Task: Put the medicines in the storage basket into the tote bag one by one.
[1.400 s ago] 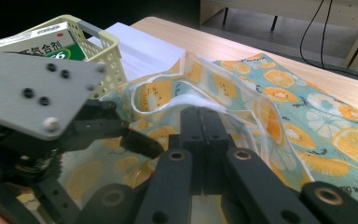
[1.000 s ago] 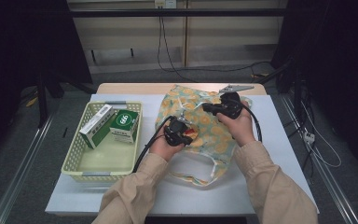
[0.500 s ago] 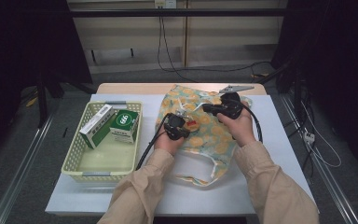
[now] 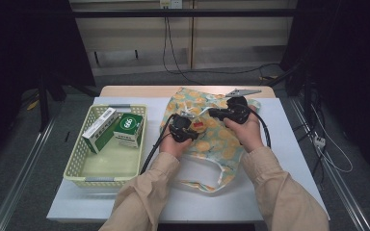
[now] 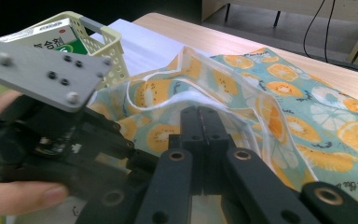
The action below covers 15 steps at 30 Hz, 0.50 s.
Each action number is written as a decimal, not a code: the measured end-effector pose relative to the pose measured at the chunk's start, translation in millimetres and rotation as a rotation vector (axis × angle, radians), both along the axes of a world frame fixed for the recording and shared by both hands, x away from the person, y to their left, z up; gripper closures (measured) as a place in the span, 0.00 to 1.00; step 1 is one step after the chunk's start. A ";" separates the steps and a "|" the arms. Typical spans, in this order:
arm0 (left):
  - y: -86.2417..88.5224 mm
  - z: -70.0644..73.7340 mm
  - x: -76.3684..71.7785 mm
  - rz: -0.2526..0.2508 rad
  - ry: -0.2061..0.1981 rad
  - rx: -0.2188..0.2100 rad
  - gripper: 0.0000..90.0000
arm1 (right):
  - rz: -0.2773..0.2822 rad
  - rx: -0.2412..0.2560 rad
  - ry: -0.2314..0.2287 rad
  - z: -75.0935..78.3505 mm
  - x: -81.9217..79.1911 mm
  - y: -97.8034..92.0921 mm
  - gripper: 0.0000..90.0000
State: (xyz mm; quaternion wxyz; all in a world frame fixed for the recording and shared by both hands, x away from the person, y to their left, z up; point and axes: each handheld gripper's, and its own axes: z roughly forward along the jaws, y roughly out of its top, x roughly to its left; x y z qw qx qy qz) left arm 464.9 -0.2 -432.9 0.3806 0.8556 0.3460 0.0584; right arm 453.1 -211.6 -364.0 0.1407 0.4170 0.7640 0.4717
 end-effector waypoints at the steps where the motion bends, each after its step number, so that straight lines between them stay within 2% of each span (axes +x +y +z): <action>1: 0.2 2.2 -2.0 -0.004 0.004 -0.006 0.79 | 0.000 0.000 0.000 0.1 -0.6 0.4 1.00; 2: 1.1 5.0 -4.3 -0.013 0.005 -0.011 0.75 | -0.001 0.001 0.000 0.0 -0.8 0.2 1.00; 3: 2.8 9.1 -6.8 -0.025 0.026 -0.016 0.67 | -0.002 0.001 0.001 -0.3 -1.2 -0.1 1.00; 5: 5.3 15.2 -10.5 -0.032 0.018 -0.002 0.56 | -0.006 0.002 0.004 -1.0 -2.4 -1.4 1.00; 6: 6.4 19.8 -14.1 -0.035 0.004 0.010 0.53 | -0.006 -0.001 0.004 -1.5 -2.7 -1.9 1.00; 9: 10.2 30.6 -21.2 -0.073 0.000 0.012 0.44 | -0.012 -0.002 0.010 -3.4 -4.4 -3.3 1.00; 15: 21.8 46.9 -32.4 -0.094 -0.002 0.015 0.29 | -0.020 0.000 0.015 -6.8 -5.9 -4.8 1.00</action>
